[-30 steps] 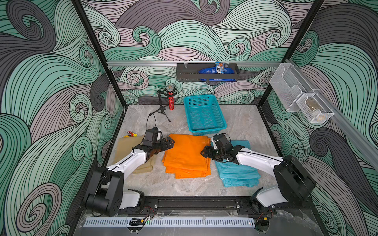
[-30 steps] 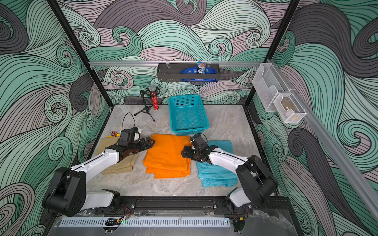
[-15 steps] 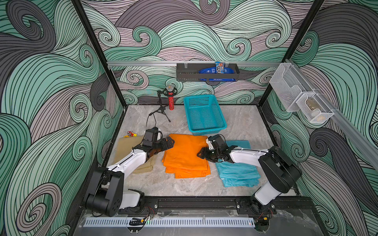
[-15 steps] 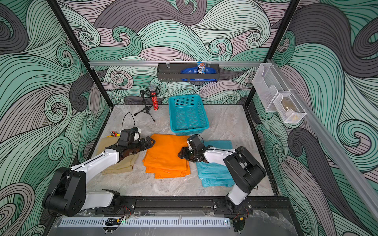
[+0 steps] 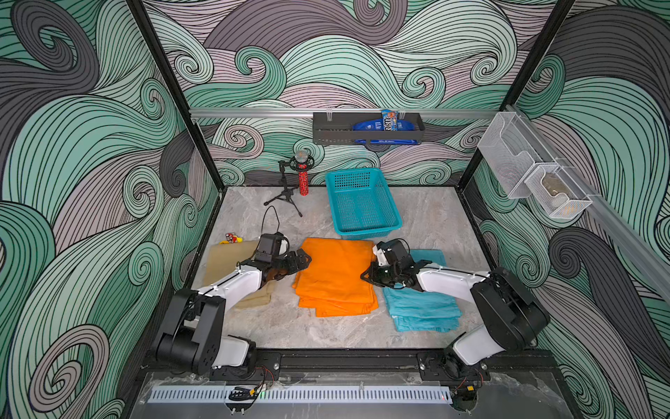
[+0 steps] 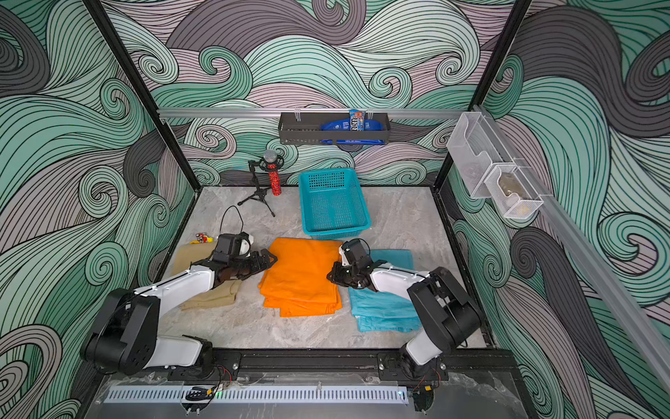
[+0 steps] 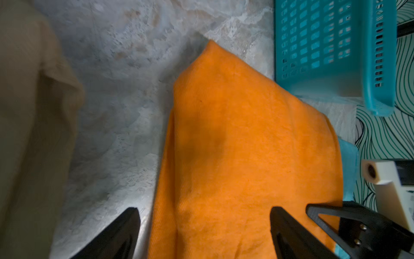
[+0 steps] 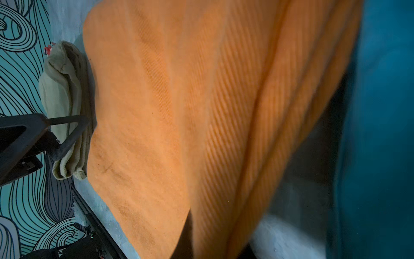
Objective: Put the folded long pants in the basket
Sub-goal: Pick up the long pant at the center of the board.
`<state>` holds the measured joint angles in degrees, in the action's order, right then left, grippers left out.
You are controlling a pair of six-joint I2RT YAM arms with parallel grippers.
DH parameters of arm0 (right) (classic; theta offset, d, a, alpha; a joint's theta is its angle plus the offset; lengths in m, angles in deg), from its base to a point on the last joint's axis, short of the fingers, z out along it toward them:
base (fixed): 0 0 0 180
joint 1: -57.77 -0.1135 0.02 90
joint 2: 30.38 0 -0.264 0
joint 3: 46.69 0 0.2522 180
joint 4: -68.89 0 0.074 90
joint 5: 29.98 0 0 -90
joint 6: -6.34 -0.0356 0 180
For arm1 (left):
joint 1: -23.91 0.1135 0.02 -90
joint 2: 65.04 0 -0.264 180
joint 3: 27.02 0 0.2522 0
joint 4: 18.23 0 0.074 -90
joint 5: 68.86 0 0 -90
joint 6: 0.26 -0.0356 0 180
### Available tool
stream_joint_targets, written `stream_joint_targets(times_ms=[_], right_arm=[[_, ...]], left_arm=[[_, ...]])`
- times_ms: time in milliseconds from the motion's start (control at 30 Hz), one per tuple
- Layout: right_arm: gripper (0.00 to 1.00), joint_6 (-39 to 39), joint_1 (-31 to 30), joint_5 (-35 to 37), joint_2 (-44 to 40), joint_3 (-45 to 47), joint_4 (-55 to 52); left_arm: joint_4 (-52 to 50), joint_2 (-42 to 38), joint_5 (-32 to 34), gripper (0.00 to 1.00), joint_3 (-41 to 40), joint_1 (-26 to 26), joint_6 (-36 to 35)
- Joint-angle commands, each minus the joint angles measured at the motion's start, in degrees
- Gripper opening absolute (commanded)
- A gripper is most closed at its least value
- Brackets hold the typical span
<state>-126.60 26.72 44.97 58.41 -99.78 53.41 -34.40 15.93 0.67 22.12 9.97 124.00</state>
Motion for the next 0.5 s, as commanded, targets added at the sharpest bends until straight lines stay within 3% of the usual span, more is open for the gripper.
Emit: stream_joint_targets(times_ms=[0,200,400,467], right_arm=[[0.0,3.15,0.73,0.11,-0.1,-0.33,-0.56],[0.0,3.63,0.52,-1.01,2.54,-2.69,-0.51],[0.0,4.18,-0.1,0.37,2.36,-4.25,-0.47],[0.0,4.35,-0.28,0.27,2.88,-4.74,-0.48]], left_arm=[[2.52,3.83,-5.8,0.87,0.06,-0.16,1.02],[5.66,9.39,-11.26,0.78,-1.92,-2.52,3.97],[10.19,11.65,-12.76,0.74,-4.62,-6.02,7.31],[10.04,13.01,-12.84,0.68,-3.56,-7.88,7.31]])
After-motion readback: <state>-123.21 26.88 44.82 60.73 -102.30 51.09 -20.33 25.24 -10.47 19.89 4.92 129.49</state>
